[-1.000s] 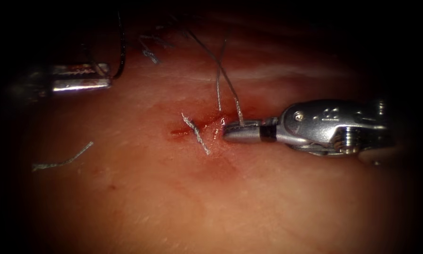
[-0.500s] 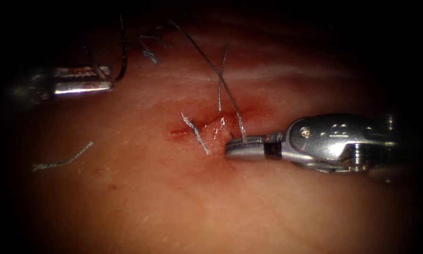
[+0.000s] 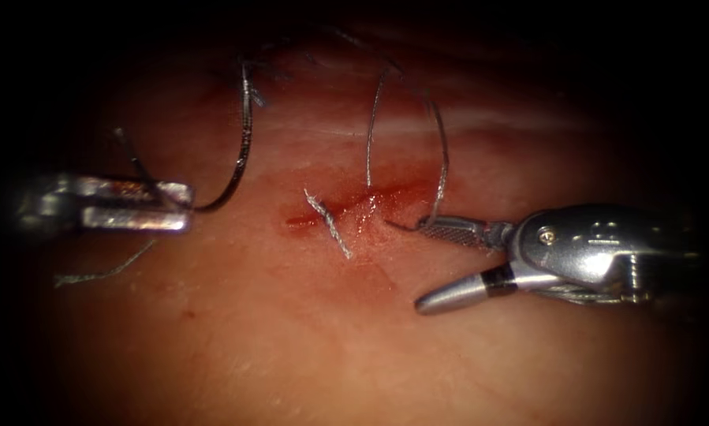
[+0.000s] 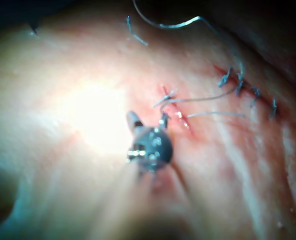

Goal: Wound Closure

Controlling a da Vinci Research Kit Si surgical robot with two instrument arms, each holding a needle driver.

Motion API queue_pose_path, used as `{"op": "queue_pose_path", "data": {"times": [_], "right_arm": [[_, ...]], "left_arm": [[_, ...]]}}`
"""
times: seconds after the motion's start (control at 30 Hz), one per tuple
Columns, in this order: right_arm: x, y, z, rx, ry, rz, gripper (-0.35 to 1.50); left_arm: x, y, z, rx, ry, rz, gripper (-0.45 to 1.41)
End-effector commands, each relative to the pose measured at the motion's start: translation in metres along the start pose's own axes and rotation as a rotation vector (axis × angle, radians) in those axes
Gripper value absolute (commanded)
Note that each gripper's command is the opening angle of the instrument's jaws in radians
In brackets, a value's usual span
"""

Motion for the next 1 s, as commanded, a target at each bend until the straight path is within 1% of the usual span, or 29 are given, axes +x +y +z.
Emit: {"op": "queue_pose_path", "data": {"times": [0.03, 0.1, 0.17, 0.2, 0.23, 0.27, 0.3, 0.33, 0.37, 0.4, 0.43, 0.47, 0.5, 0.57, 0.6, 0.63, 0.7, 0.73, 0.77, 0.8, 0.83, 0.87, 0.9, 0.93, 0.97, 1.0], "right_arm": [[-0.0005, -0.0002, -0.0001, 0.006, -0.005, 0.001, 1.46], [-0.0006, -0.0005, -0.0009, 0.014, -0.016, -0.001, 1.46], [-0.0007, -0.0008, -0.0016, 0.02, -0.025, -0.003, 1.46], [-0.0007, -0.0008, -0.0016, 0.02, -0.025, -0.003, 1.46], [-0.0008, -0.0009, -0.0019, 0.022, -0.025, -0.004, 1.46], [-0.0008, -0.0009, -0.0021, 0.023, -0.025, -0.004, 1.46], [-0.0009, -0.0009, -0.0023, 0.025, -0.025, -0.005, 1.45], [-0.0009, -0.0009, -0.0023, 0.025, -0.025, -0.005, 1.45], [-0.001, -0.0008, -0.0024, 0.025, -0.025, -0.005, 1.45], [-0.001, -0.0008, -0.0024, 0.025, -0.025, -0.005, 1.45], [-0.001, -0.0008, -0.0023, 0.024, -0.025, -0.005, 1.45], [-0.001, -0.0007, -0.0022, 0.02, -0.025, -0.005, 1.43], [-0.0011, -0.0007, -0.0021, 0.02, -0.026, -0.006, 1.43], [-0.0012, -0.0007, -0.0021, 0.019, -0.026, -0.006, 1.43], [-0.0012, -0.0007, -0.0021, 0.019, -0.026, -0.006, 1.43], [-0.0013, -0.0008, -0.0021, 0.02, -0.026, -0.007, 1.43], [-0.0014, -0.0008, -0.002, 0.02, -0.026, -0.008, 1.41], [-0.0014, -0.0008, -0.002, 0.02, -0.026, -0.008, 1.41], [-0.0014, -0.0009, -0.0019, 0.019, -0.026, -0.009, 1.41], [-0.0014, -0.0009, -0.0018, 0.018, -0.026, -0.009, 1.41], [-0.0014, -0.0009, -0.0016, 0.017, -0.026, -0.009, 1.41], [-0.0014, -0.0009, -0.0014, 0.015, -0.026, -0.009, 1.41], [-0.0014, -0.0009, -0.0014, 0.015, -0.026, -0.009, 1.41], [-0.0014, -0.0009, -0.0012, 0.014, -0.026, -0.009, 1.41], [-0.0014, -0.001, -0.0008, 0.011, -0.032, -0.01, 1.41], [-0.0014, -0.0011, -0.0006, 0.01, -0.032, -0.011, 1.41]], "left_arm": [[-0.0008, 0.0007, 0.0005, -0.018, 0.003, -0.018, -0.45], [-0.0016, 0.0015, 0.0004, -0.049, 0.008, -0.057, -0.45], [-0.0036, 0.0028, 0.0003, -0.095, 0.002, -0.114, -0.45], [-0.0036, 0.0028, 0.0003, -0.095, 0.002, -0.114, -0.45], [-0.0053, 0.0037, 0.0003, -0.131, -0.025, -0.171, -0.45], [-0.006, 0.004, 0.0003, -0.146, -0.039, -0.21, -0.45], [-0.0072, 0.0047, 0.0002, -0.172, -0.067, -0.307, 0.12], [-0.0072, 0.0047, 0.0002, -0.172, -0.067, -0.307, 0.12], [-0.0082, 0.0052, -0.0006, -0.208, -0.105, -0.42, 0.73], [-0.0082, 0.0052, -0.0006, -0.208, -0.105, -0.42, 0.73], [-0.0082, 0.0049, -0.0017, -0.19, -0.116, -0.452, 0.99], [-0.0078, 0.0042, -0.0028, -0.167, -0.114, -0.468, 1.13], [-0.0074, 0.0035, -0.0037, -0.15, -0.115, -0.473, 1.21], [-0.0069, 0.0029, -0.0048, -0.147, -0.141, -0.477, 1.25], [-0.0066, 0.0027, -0.0055, -0.151, -0.167, -0.478, 1.25], [-0.0061, 0.0024, -0.0063, -0.155, -0.215, -0.478, 1.25], [-0.0055, 0.0021, -0.0068, -0.151, -0.255, -0.479, 1.25], [-0.0055, 0.0021, -0.0068, -0.151, -0.255, -0.479, 1.25], [-0.0047, 0.0012, -0.007, -0.106, -0.275, -0.562, 1.21], [-0.0043, 0.0006, -0.007, -0.084, -0.273, -0.578, 1.14], [-0.0039, -0.0007, -0.0066, -0.019, -0.269, -0.668, 0.94], [-0.004, -0.0012, -0.0063, 0.016, -0.269, -0.706, 0.89], [-0.004, -0.0012, -0.0063, 0.016, -0.269, -0.706, 0.89], [-0.0041, -0.002, -0.0058, 0.065, -0.274, -0.75, 0.83], [-0.0047, -0.0032, -0.0048, 0.14, -0.308, -0.8, 0.76], [-0.0053, -0.0039, -0.0041, 0.183, -0.344, -0.813, 0.74]]}}
